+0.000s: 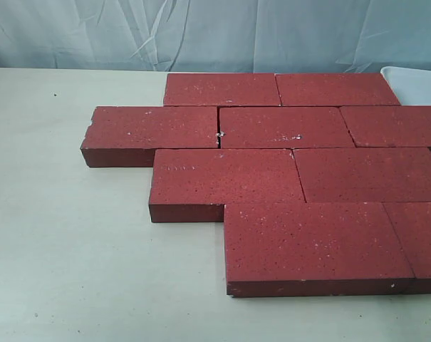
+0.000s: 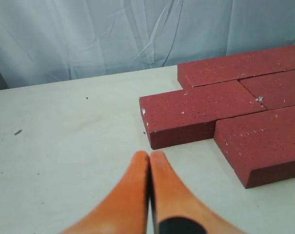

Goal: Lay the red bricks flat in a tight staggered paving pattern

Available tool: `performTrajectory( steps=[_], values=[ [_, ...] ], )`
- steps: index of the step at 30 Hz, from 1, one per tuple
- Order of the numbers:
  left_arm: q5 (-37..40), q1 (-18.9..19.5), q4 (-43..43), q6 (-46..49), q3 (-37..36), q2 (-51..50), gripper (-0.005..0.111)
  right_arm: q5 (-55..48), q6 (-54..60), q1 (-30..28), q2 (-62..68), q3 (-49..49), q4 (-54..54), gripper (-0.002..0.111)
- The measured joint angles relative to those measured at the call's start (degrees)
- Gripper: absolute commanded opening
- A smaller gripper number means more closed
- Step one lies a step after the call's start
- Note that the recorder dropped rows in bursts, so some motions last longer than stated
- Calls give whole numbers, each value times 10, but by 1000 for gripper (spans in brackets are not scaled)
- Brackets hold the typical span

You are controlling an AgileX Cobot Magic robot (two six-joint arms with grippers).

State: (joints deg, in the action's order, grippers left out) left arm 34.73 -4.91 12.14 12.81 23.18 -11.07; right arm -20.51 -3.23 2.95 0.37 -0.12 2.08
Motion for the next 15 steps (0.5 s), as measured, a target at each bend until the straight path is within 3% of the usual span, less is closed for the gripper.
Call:
performTrajectory(
  steps=[15],
  values=[
    [-187, 0, 31, 0, -172, 35, 0, 0, 0, 0, 0, 0, 0, -1]
  ],
)
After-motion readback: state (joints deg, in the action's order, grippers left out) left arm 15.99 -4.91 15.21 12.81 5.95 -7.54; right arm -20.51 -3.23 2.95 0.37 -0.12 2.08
